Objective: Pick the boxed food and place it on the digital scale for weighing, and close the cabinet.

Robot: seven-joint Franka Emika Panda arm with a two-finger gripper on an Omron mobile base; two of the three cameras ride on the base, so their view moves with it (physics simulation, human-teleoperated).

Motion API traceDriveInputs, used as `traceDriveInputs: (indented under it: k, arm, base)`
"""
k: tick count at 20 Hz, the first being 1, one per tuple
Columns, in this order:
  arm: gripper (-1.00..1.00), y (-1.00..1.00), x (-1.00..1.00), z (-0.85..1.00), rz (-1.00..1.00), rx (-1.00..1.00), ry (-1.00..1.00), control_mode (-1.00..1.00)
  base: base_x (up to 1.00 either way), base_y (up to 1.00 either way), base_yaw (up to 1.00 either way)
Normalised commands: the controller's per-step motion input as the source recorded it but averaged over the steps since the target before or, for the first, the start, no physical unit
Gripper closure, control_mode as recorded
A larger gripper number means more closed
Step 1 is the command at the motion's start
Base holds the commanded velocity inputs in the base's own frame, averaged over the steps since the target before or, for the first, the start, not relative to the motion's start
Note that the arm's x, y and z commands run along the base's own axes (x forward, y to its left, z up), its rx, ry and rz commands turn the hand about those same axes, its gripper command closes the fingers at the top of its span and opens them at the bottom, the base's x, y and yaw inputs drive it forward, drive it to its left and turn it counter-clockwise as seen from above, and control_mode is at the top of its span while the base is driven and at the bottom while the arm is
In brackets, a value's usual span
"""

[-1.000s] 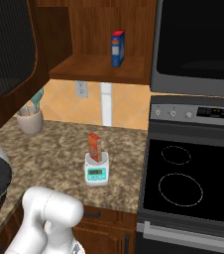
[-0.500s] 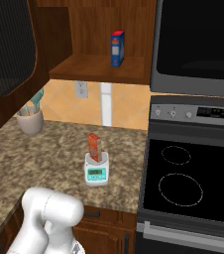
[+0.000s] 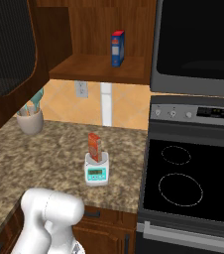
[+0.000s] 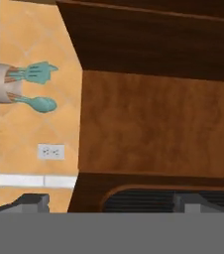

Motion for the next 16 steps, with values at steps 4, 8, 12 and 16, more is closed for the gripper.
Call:
traceDriveInputs:
  k: [4,8,12,16]
  arm:
    - [-1.00,-0.03,0.75,-0.24,-0.32,-0.01,-0.08,-1.00]
    - [-1.00,-0.06,0.71,-0.08,-0.29,0.00,-0.03,-1.00]
    - [-1.00,-0.21,0.43,0.02,-0.27,0.02,-0.12,-1.00]
    - [-1.00,-0.74,0.26,0.09,-0.22,0.13,-0.11,-1.00]
  base:
    - [0.00,0.00,0.00]
    - [0.00,0.00,0.00]
    - [0.00,0.00,0.00]
    - [0.00,0.00,0.00]
